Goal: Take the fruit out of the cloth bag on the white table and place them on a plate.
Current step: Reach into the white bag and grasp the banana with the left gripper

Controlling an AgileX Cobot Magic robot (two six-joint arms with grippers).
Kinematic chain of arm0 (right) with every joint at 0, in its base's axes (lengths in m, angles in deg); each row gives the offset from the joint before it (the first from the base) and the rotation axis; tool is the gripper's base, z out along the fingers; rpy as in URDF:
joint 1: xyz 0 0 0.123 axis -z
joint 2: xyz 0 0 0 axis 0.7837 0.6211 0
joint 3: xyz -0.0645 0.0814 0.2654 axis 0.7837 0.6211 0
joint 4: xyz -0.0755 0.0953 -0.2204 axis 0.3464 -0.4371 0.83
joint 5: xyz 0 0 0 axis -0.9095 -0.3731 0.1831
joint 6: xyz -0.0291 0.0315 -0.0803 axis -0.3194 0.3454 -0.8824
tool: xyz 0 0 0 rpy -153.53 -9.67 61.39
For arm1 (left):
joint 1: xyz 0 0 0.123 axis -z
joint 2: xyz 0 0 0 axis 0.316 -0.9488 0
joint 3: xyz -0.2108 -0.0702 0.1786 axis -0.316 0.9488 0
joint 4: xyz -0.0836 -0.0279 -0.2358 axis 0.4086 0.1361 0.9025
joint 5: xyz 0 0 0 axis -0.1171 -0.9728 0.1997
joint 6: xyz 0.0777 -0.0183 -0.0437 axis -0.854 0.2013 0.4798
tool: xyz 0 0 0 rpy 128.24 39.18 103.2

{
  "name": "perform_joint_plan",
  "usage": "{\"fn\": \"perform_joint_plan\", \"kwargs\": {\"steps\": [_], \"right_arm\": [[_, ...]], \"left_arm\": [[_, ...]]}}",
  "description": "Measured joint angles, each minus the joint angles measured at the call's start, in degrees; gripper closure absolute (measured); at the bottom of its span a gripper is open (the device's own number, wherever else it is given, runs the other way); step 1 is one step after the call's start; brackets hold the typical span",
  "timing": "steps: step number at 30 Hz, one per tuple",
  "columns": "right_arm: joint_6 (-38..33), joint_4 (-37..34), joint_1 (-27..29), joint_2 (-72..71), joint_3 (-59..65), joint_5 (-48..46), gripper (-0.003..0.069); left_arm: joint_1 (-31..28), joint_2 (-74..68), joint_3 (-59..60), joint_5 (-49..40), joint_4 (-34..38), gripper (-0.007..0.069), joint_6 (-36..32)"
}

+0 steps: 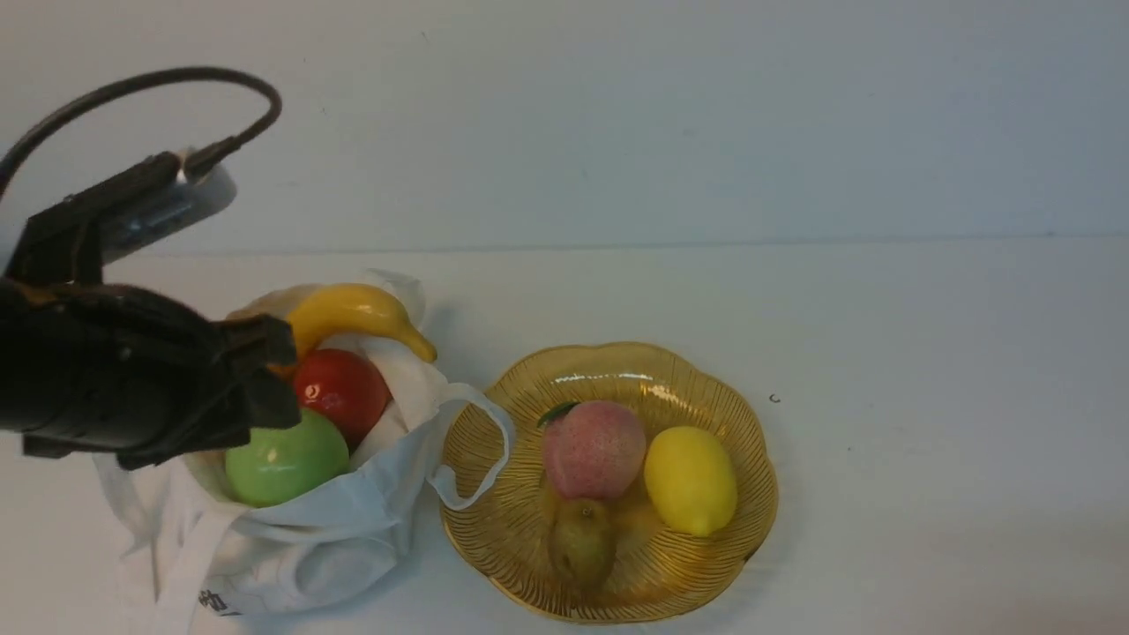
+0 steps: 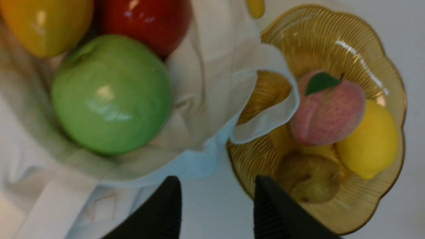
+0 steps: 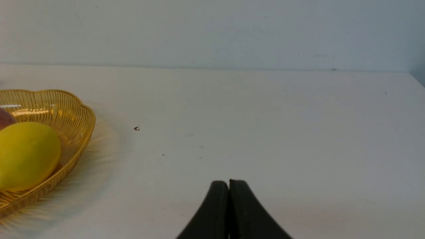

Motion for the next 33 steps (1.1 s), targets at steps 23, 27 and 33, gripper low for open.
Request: {"fn": "perform_joint_plan", "kwargs": {"steps": [23, 27, 33], "right_arm": [[-0.2, 0.0, 0.0, 0.0, 0.0, 0.0, 0.0673], [-0.2, 0.0, 0.0, 0.0, 0.0, 0.0, 0.0673], [-0.2, 0.0, 0.0, 0.0, 0.0, 0.0, 0.0673]], "left_arm": [[0.0, -24.8, -1.8, 33.3, 46.3, 0.0001, -10.2], [0.0, -26.2, -2.2, 34.1, 51.0, 0.0044, -12.0], [0.0, -26.9, -2.2, 34.4, 57.6, 0.0116, -16.3]]}}
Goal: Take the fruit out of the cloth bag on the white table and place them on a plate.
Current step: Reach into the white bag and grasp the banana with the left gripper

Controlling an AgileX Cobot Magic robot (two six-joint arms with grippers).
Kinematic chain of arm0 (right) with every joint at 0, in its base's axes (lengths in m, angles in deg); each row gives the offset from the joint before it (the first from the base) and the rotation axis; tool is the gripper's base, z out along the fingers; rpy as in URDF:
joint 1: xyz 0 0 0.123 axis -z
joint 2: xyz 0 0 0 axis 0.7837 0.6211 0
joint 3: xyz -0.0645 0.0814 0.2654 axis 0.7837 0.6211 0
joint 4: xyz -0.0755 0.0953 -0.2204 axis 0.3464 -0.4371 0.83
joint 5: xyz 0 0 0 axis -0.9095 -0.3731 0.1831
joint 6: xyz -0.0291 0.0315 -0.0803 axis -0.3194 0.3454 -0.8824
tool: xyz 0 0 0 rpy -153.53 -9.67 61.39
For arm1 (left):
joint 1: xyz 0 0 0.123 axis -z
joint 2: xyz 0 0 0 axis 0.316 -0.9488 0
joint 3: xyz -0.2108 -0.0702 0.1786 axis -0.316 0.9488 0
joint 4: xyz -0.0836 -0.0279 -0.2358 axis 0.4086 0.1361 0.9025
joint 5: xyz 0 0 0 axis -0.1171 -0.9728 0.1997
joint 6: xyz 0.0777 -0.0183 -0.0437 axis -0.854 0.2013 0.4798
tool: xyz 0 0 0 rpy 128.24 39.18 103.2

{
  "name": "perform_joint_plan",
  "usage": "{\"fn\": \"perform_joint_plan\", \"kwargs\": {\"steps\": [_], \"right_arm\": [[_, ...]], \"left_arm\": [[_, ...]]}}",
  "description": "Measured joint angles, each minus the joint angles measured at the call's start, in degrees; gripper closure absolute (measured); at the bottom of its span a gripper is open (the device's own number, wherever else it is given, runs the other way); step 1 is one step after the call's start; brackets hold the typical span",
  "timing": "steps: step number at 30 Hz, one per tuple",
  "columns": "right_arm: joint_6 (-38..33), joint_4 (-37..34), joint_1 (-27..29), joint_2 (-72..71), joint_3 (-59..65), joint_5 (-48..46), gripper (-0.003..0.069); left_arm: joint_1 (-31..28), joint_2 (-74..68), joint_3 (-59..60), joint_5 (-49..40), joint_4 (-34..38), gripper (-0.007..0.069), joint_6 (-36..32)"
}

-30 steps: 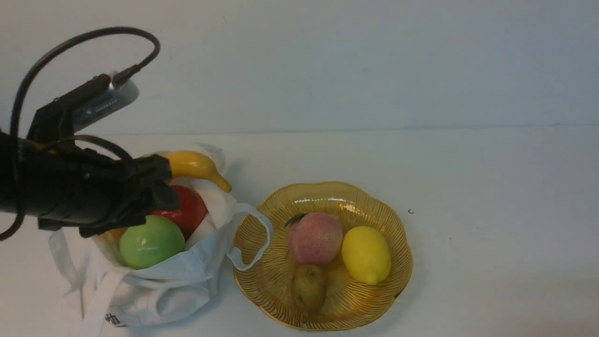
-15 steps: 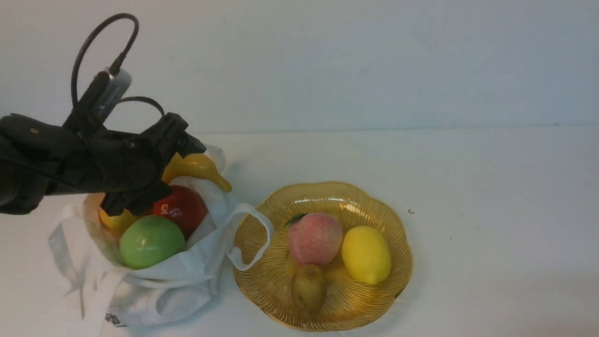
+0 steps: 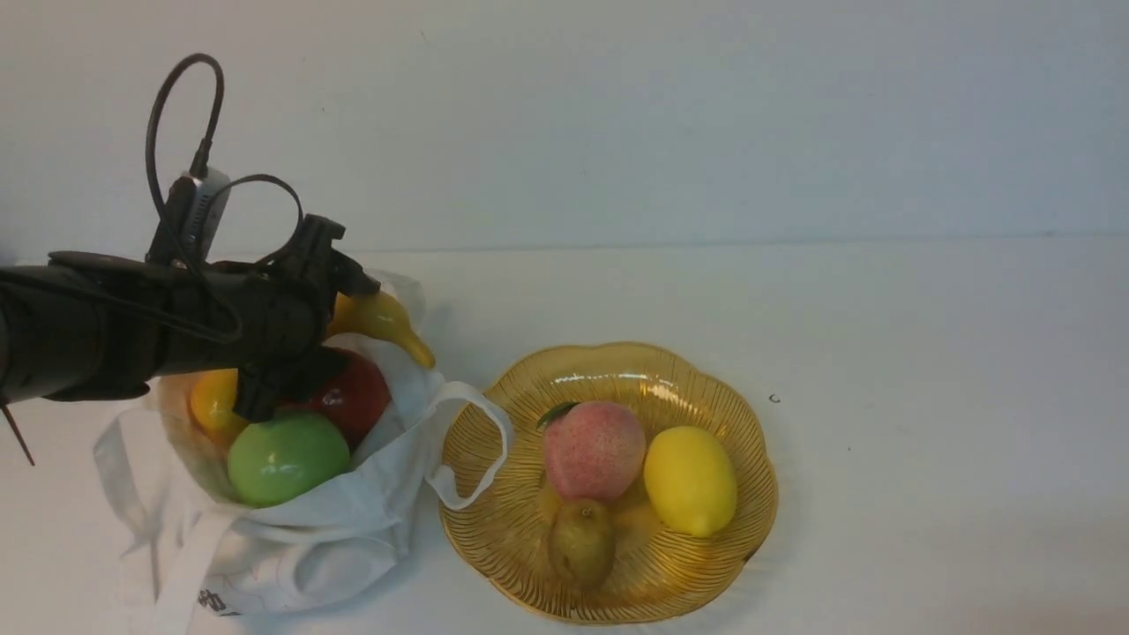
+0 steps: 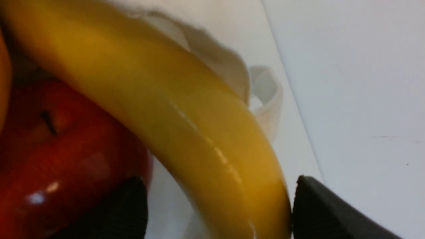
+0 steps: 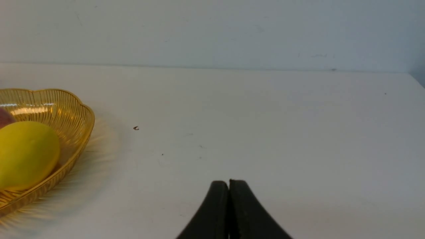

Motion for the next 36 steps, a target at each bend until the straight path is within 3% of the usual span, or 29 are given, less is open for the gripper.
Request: {"fn": "perform_joint_plan", "kwargs": {"steps": [12, 18, 25, 30, 32, 33, 36], "right_arm": [[0.0, 0.0, 0.0, 0.0, 0.0, 0.0, 0.0673], [0.4, 0.0, 0.0, 0.0, 0.0, 0.0, 0.0673], [0.4, 0.0, 0.0, 0.0, 0.0, 0.0, 0.0673], [0.4, 0.0, 0.0, 0.0, 0.0, 0.0, 0.0673], [0.4, 0.0, 0.0, 0.0, 0.0, 0.0, 0.0673], [0.4, 0.0, 0.0, 0.0, 0.0, 0.0, 0.0673], [0.4, 0.0, 0.0, 0.0, 0.0, 0.0, 0.0673]], "left_arm": [[0.0, -0.2, 0.0, 6.8, 15.7, 0.0216, -10.9], [0.0, -0.2, 0.0, 6.8, 17.0, 0.0308, -15.5], [0.0, 0.2, 0.0, -0.3, 17.1, 0.0308, -25.9], [0.0, 3.2, 0.1, -8.0, 15.5, 0.0308, -32.8], [0.0, 4.6, 0.1, -10.2, 13.0, 0.0308, -32.7], [0.0, 5.0, 0.1, -10.5, 11.6, 0.0308, -32.3], [0.0, 6.9, 0.1, -17.4, -2.0, 0.0308, -23.4]]}}
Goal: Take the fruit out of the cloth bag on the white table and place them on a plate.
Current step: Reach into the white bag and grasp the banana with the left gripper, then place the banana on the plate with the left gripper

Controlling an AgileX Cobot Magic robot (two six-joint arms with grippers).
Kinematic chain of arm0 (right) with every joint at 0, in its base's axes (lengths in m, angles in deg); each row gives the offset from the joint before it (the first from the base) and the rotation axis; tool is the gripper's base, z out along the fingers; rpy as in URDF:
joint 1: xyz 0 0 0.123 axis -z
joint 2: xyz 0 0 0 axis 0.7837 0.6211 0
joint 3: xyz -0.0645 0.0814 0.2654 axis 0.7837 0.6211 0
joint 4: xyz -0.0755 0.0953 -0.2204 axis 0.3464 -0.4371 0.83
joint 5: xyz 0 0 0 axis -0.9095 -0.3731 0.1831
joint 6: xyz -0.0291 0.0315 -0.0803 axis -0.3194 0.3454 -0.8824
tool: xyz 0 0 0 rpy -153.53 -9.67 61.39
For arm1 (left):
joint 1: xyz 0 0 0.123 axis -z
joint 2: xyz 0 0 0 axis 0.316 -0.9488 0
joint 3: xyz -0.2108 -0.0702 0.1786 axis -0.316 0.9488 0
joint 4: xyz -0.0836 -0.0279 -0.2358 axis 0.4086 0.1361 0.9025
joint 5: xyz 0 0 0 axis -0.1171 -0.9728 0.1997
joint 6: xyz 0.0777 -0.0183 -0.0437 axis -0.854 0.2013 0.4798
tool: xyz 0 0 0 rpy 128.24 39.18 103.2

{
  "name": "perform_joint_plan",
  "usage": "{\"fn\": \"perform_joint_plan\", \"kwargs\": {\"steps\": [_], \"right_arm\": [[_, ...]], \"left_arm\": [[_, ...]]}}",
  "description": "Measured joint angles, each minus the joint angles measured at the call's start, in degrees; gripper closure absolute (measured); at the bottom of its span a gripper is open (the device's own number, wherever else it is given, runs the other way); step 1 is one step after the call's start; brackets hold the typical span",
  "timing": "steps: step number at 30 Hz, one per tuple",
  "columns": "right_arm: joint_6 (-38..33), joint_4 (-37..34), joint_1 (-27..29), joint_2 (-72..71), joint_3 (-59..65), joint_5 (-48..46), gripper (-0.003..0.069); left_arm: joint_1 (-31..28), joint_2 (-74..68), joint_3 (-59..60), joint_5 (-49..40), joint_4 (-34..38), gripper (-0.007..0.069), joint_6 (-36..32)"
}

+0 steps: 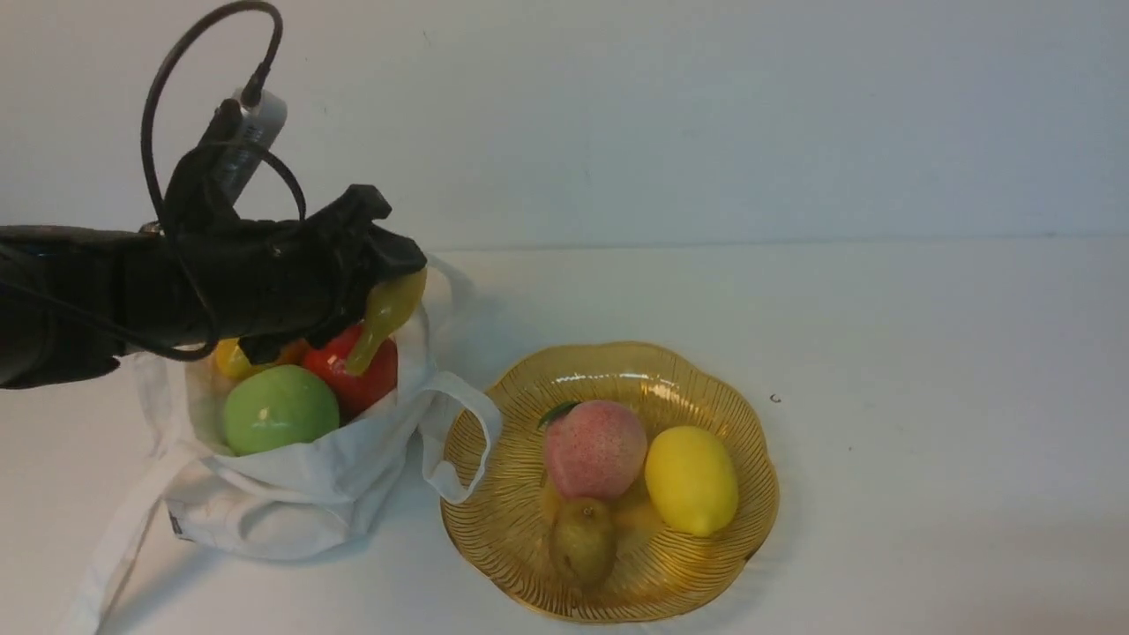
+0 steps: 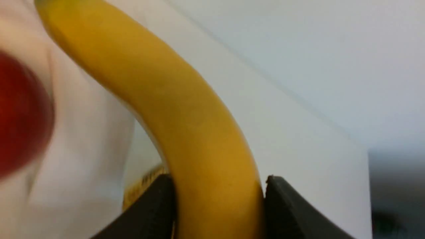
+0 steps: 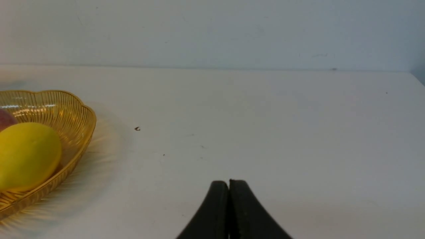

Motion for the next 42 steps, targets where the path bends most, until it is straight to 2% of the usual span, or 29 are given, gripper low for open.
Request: {"fn": "perform_joint_plan", "kwargs": {"steps": [1, 3, 4, 5, 6, 10, 14, 20, 22, 26, 31, 38, 42], "right_arm": [[0.0, 0.0, 0.0, 0.0, 0.0, 0.0, 0.0673], [0.0, 0.0, 0.0, 0.0, 0.0, 0.0, 0.0673], [0.0, 0.0, 0.0, 0.0, 0.0, 0.0, 0.0673], [0.0, 0.0, 0.0, 0.0, 0.0, 0.0, 0.0673], [0.0, 0.0, 0.0, 0.0, 0.0, 0.0, 0.0673], [0.0, 0.0, 0.0, 0.0, 0.0, 0.0, 0.0673], [0.0, 0.0, 0.0, 0.0, 0.0, 0.0, 0.0673], [0.0, 0.0, 0.0, 0.0, 0.0, 0.0, 0.0673], [0.0, 0.0, 0.0, 0.0, 0.0, 0.0, 0.0673], [0.0, 0.0, 0.0, 0.0, 0.0, 0.0, 0.0673], [0.0, 0.0, 0.0, 0.0, 0.0, 0.0, 0.0673], [-0.6, 0.0, 0.0, 0.0, 0.0, 0.0, 0.0673], [-0.6, 0.0, 0.0, 0.0, 0.0, 0.0, 0.0673]], "left_arm": [[0.0, 0.4, 0.0, -2.6, -5.9, 0.0308, 4.3], [0.0, 0.6, 0.0, -5.2, -9.9, 0.0308, 7.3], [0.0, 1.2, 0.0, -9.6, -17.6, 0.0308, 12.8], [0.0, 1.2, 0.0, -9.6, -18.5, 0.0308, 13.4], [0.0, 2.2, 0.0, -14.1, -25.9, 0.0308, 18.3], [0.1, 4.9, 0.0, -18.5, -33.3, 0.0309, 21.6], [3.2, 8.9, 0.0, -17.6, -33.5, 0.0315, 18.8], [11.7, 9.8, 0.0, -14.1, -32.1, 0.0315, 13.0], [17.0, 8.0, 0.0, -12.1, -32.1, 0.0315, 9.7], [21.8, 5.0, 0.0, -7.7, -31.8, 0.0315, 4.8], [23.5, 0.9, 0.0, 0.3, -31.5, 0.0315, 0.4], [23.5, -1.0, 0.0, 2.9, -27.5, 0.031, -6.1], [23.6, -1.2, 0.0, 3.1, -21.8, 0.023, -11.0]]}}
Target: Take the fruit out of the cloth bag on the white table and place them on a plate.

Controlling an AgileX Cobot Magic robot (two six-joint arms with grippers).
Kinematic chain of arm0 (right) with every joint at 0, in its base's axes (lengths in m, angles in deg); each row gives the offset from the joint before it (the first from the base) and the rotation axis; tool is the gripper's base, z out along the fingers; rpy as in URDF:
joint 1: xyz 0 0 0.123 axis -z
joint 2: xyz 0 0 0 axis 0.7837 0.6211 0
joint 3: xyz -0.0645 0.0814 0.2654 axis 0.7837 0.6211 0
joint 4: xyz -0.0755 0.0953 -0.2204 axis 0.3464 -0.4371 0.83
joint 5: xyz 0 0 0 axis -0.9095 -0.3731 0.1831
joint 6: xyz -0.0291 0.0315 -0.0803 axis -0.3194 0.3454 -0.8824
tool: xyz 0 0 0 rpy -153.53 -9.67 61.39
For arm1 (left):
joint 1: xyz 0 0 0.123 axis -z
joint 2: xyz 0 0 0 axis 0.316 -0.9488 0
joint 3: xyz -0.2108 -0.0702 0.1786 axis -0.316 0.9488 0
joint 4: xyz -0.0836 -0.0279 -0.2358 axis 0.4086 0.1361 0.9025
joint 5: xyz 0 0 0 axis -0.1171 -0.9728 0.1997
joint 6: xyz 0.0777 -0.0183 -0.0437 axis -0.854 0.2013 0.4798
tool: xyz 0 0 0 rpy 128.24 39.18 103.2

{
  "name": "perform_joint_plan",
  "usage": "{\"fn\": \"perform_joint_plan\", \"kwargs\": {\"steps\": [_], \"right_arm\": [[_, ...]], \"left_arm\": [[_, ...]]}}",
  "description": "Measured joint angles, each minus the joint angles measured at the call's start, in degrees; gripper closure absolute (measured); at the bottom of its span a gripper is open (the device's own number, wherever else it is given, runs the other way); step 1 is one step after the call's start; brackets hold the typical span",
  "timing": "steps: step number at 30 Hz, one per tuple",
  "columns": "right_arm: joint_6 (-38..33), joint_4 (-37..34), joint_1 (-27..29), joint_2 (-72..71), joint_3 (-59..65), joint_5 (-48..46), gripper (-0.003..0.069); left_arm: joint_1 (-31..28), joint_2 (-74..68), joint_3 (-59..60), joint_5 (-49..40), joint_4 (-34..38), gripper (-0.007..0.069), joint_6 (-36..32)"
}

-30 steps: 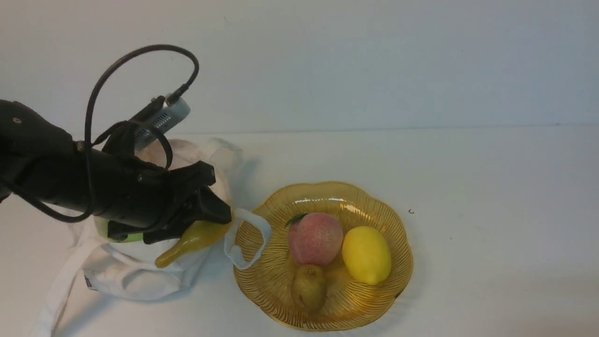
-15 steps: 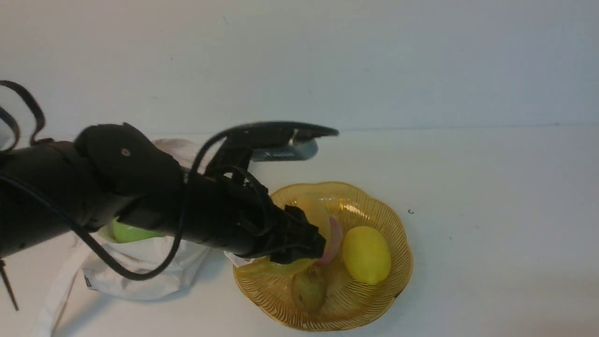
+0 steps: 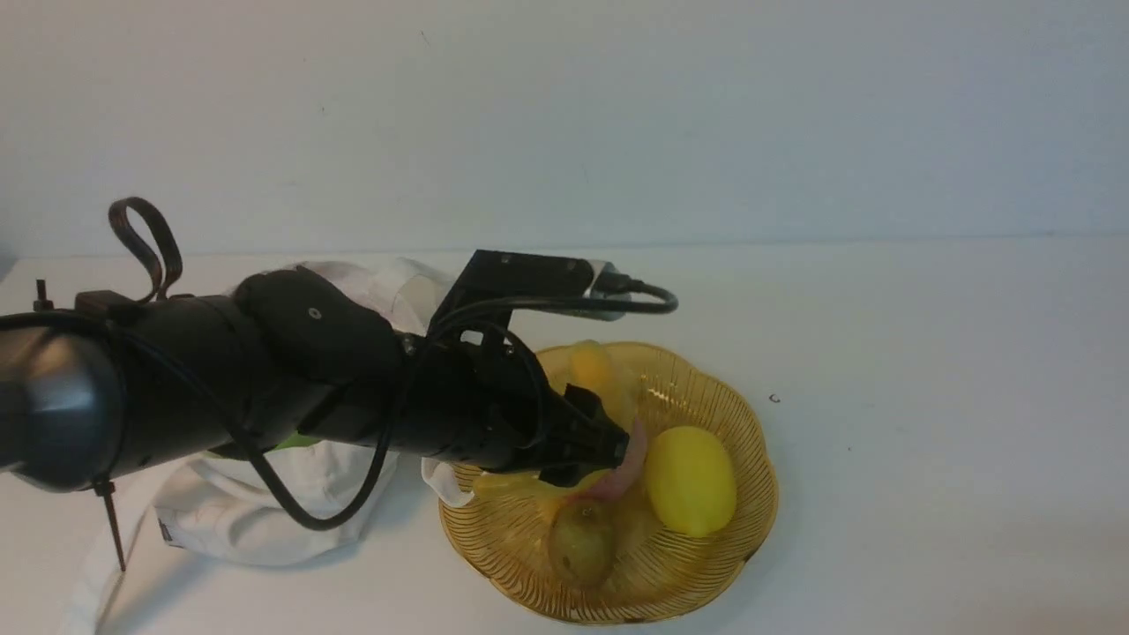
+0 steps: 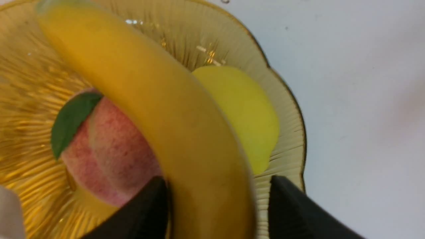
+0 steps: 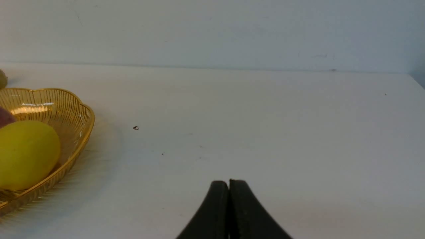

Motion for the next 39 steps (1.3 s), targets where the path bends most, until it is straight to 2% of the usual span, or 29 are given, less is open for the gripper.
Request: {"fn": "perform_joint_plan", "kwargs": {"steps": [7, 13, 17, 19, 22, 24, 25, 26, 27, 28, 30, 33, 35, 38, 39], "right_arm": [[0.0, 0.0, 0.0, 0.0, 0.0, 0.0, 0.0673], [0.0, 0.0, 0.0, 0.0, 0.0, 0.0, 0.0673], [0.0, 0.0, 0.0, 0.0, 0.0, 0.0, 0.0673], [0.0, 0.0, 0.0, 0.0, 0.0, 0.0, 0.0673], [0.0, 0.0, 0.0, 0.0, 0.0, 0.0, 0.0673], [0.0, 0.0, 0.0, 0.0, 0.0, 0.0, 0.0673], [0.0, 0.0, 0.0, 0.0, 0.0, 0.0, 0.0673], [0.0, 0.0, 0.0, 0.0, 0.0, 0.0, 0.0673], [0.0, 0.0, 0.0, 0.0, 0.0, 0.0, 0.0673], [0.0, 0.0, 0.0, 0.0, 0.0, 0.0, 0.0673], [0.0, 0.0, 0.0, 0.0, 0.0, 0.0, 0.0673], [0.0, 0.0, 0.0, 0.0, 0.0, 0.0, 0.0673], [0.0, 0.0, 0.0, 0.0, 0.0, 0.0, 0.0673], [0.0, 0.0, 0.0, 0.0, 0.0, 0.0, 0.0673], [0.0, 0.0, 0.0, 0.0, 0.0, 0.0, 0.0673]], "left_arm": [[0.1, 0.0, 0.0, 0.9, 12.3, -0.0021, -12.6], [0.0, 0.0, 0.0, 3.0, 18.6, -0.0058, -21.0], [-2.0, 2.4, 0.0, 3.3, 18.9, -0.0046, -22.5], [-3.8, 5.1, 0.0, 3.3, 19.1, -0.0001, -22.5], [-6.8, 9.5, 0.0, 2.9, 18.9, 0.0109, -21.5], [-9.2, 13.2, 0.0, 1.3, 17.5, 0.0239, -19.6], [-10.8, 15.4, 0.0, -0.5, 15.4, 0.0333, -18.2], [-11.6, 16.1, 0.0, -1.7, 14.5, 0.0381, -17.2], [-13.1, 18.7, 0.0, -4.8, 10.4, 0.0478, -14.6], [-14.2, 19.8, 0.0, -7.3, 8.2, 0.053, -13.3], [-17.1, 23.7, 0.0, -14.4, -1.2, 0.0598, -7.1], [-20.7, 28.9, 0.0, -25.0, -14.4, 0.0626, 2.8], [-21.9, 31.7, 0.0, -29.2, -20.7, 0.0631, 7.6], [-23.1, 37.2, 1.2, -33.1, -28.3, 0.0632, 15.3], [-23.2, 37.6, 1.4, -33.2, -28.7, 0.0632, 15.7]]}}
